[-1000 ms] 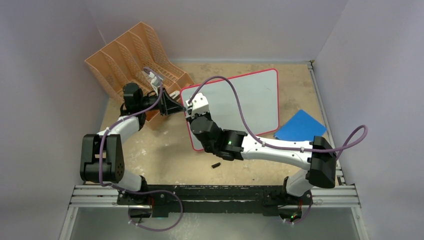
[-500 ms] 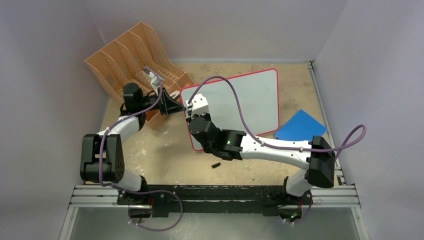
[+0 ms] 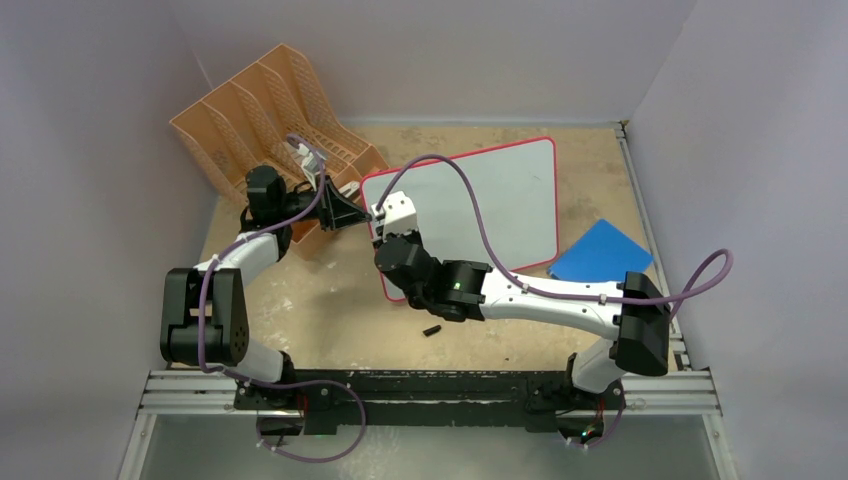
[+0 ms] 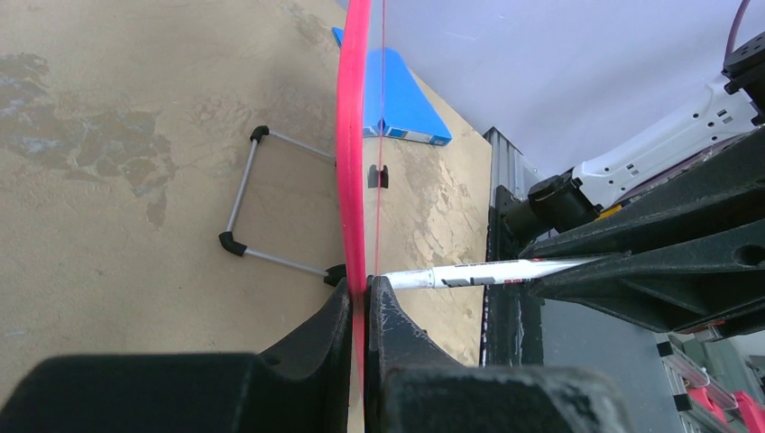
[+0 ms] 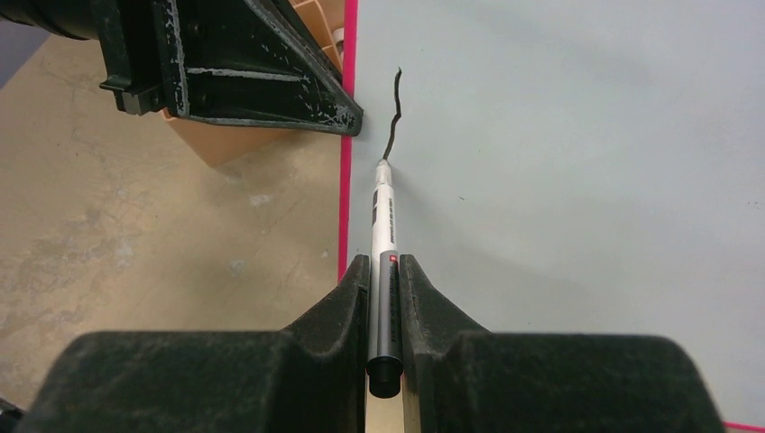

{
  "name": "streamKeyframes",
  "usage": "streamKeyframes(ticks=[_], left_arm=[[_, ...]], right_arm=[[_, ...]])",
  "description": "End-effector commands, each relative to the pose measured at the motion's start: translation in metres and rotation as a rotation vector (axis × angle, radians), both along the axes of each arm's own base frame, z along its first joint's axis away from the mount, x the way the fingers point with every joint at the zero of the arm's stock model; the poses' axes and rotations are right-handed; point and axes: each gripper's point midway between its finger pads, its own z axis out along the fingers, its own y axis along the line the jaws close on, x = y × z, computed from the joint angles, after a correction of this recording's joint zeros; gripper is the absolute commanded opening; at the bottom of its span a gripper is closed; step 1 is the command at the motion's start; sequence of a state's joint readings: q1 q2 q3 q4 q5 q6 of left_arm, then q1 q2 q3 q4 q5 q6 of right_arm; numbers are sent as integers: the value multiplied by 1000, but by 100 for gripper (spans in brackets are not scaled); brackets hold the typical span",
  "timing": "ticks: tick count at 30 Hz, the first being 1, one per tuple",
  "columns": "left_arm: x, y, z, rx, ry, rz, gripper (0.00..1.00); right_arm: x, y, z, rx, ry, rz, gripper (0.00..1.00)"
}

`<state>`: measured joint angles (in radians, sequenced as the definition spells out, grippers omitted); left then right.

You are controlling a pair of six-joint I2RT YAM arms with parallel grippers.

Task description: Write a sentence on the whiteboard

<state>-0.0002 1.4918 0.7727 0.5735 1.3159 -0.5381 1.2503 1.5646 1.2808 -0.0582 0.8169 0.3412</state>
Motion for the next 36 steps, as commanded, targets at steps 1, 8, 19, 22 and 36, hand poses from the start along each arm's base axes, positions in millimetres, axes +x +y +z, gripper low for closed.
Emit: streamKeyframes(ticks=[1,8,19,22,36], left_arm=[[-9,-1,20,0,-108,-49,0],[-9,-1,21,0,-110,-49,0],[-9,-1,21,-1,-112,-47,0],[-9,-1,21,-1,-112,-48,0],[-9,-2,21,0,-112,-46,0]], right_arm=[[2,-1,1,8,20,-18,0],[-2,-2,-4,5,41,-11,0],[-2,-2,40,101,-28,-2,0],[2,-9,57,130,-70,-29,0],[10,-5,78,152,-150,-34,0]])
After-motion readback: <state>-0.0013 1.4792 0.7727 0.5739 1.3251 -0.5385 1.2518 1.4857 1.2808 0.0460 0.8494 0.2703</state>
